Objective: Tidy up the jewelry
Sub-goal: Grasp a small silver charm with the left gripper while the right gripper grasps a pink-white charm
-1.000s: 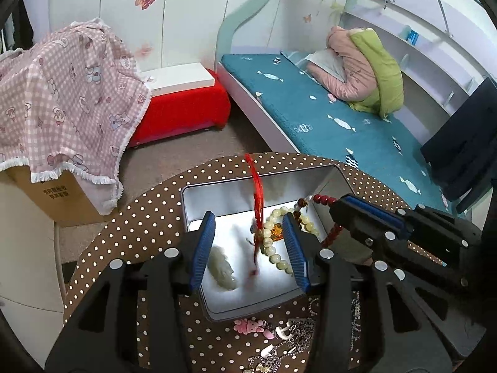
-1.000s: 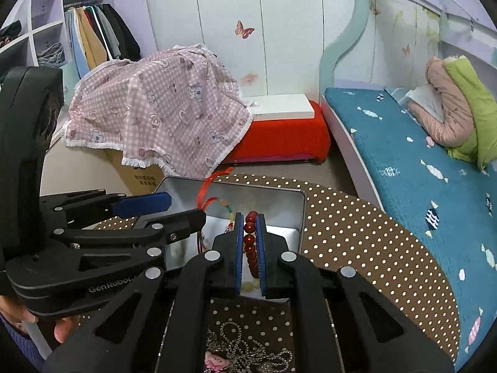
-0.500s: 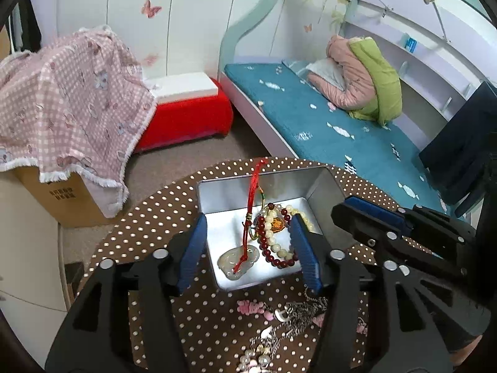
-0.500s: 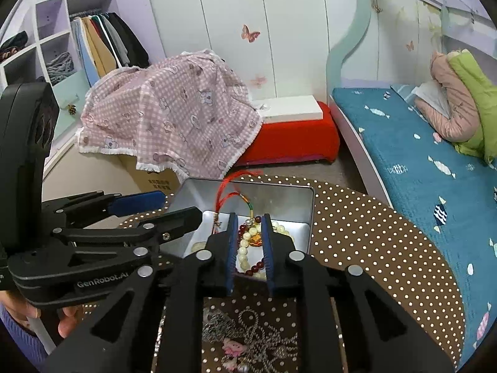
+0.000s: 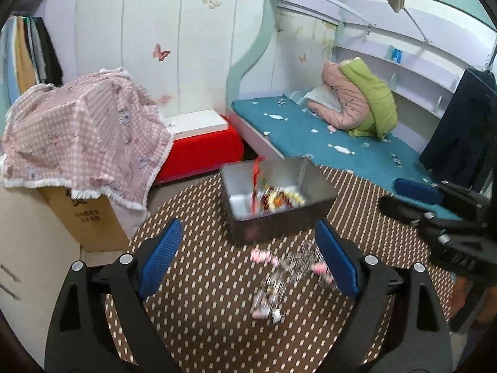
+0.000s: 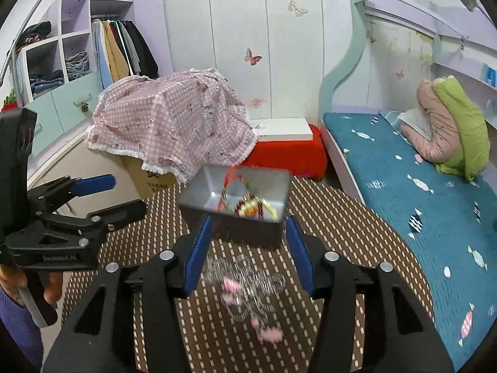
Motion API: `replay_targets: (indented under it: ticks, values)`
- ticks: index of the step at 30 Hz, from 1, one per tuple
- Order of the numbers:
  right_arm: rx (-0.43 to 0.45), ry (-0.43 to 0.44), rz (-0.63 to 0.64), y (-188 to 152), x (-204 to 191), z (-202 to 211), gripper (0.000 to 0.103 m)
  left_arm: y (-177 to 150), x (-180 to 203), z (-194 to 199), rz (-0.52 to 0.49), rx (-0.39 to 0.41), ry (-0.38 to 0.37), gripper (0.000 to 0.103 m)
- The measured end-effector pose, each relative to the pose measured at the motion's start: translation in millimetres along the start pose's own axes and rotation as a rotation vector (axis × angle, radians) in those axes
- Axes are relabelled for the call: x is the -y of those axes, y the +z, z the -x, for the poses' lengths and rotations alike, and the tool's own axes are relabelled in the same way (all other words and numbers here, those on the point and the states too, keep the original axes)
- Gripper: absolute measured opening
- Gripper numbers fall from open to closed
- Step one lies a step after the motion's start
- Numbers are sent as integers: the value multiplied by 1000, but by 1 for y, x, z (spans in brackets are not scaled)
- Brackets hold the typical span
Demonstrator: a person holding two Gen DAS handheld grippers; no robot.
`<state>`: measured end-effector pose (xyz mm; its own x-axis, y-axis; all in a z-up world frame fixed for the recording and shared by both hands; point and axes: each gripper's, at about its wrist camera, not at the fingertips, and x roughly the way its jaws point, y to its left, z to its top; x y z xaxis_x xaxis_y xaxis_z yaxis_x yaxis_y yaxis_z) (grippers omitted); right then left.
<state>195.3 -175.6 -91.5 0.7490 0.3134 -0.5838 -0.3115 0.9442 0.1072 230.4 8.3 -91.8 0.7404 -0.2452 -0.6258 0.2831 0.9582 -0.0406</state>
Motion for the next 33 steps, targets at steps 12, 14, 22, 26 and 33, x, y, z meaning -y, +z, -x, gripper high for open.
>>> replay_targets:
  ticks: [12,14,22,26,33]
  values:
    - [-109,-28,-67,-75,14,-2,54,-84,15,-40,33,-174,30,87]
    - [-117,-25,-72,-82,15,-3,55,-89,16,-44,35,-186,28,87]
    - [-126,-20,-81,-96,20,-1,57,-91,17,-58,60,-223,19,67]
    - [-123,-26,-77,-97,22,-2,59,-90,19,-61,41,-229,68,51]
    - [-134,-31,-75,-98,25,-5,61,-89,9,-57,51,-222,68,26]
